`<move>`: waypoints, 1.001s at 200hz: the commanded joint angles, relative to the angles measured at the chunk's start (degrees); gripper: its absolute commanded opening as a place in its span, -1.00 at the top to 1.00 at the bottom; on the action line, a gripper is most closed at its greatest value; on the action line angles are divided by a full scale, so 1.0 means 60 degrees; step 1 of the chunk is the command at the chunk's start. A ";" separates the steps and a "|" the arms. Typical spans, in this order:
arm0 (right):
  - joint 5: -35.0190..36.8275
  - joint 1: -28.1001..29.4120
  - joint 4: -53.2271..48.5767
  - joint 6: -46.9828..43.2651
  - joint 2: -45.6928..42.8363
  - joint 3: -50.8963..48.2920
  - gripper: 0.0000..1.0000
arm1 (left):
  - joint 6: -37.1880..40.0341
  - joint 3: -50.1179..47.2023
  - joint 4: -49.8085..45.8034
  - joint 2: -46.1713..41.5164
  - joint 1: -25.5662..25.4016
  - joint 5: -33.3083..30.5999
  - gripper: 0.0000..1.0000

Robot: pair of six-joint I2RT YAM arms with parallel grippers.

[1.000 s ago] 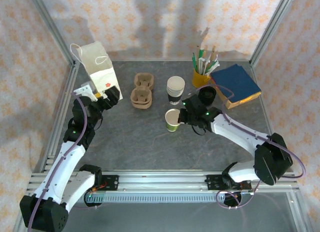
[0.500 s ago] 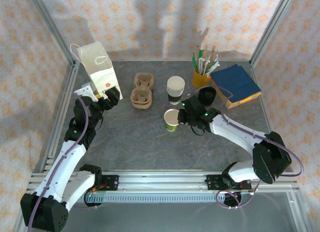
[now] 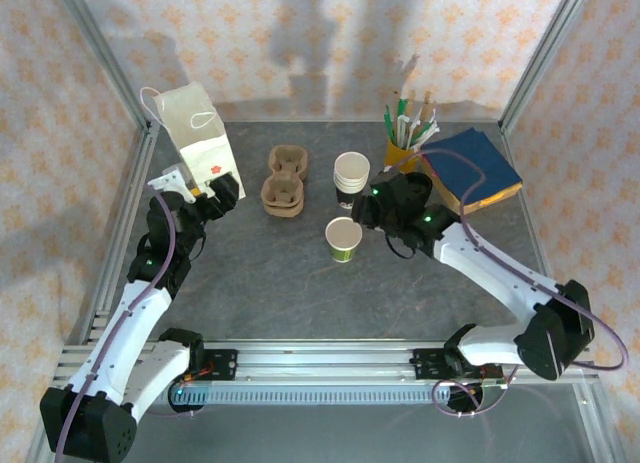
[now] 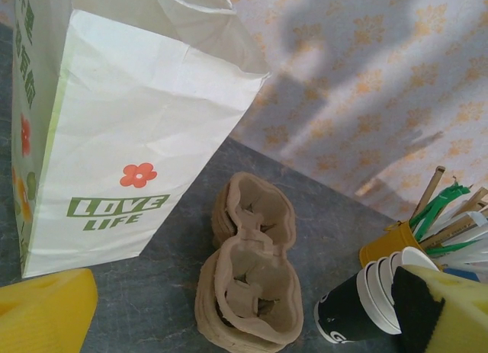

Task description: Pack the takeout coffee

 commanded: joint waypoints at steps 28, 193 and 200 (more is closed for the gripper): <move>0.1010 -0.1867 -0.0541 -0.0685 -0.0196 0.0694 -0.16 | -0.0126 0.0161 -0.0211 -0.0350 -0.0052 -0.0095 -0.98; -0.0552 -0.5242 -0.0049 -0.1101 0.3377 0.2105 -0.22 | -0.0176 -0.0030 -0.0141 -0.0498 -0.0058 -0.0009 -0.98; -0.0605 -0.5244 -0.0070 -0.1088 0.3446 0.2112 -0.21 | -0.0176 -0.0030 -0.0134 -0.0498 -0.0058 0.0006 -0.98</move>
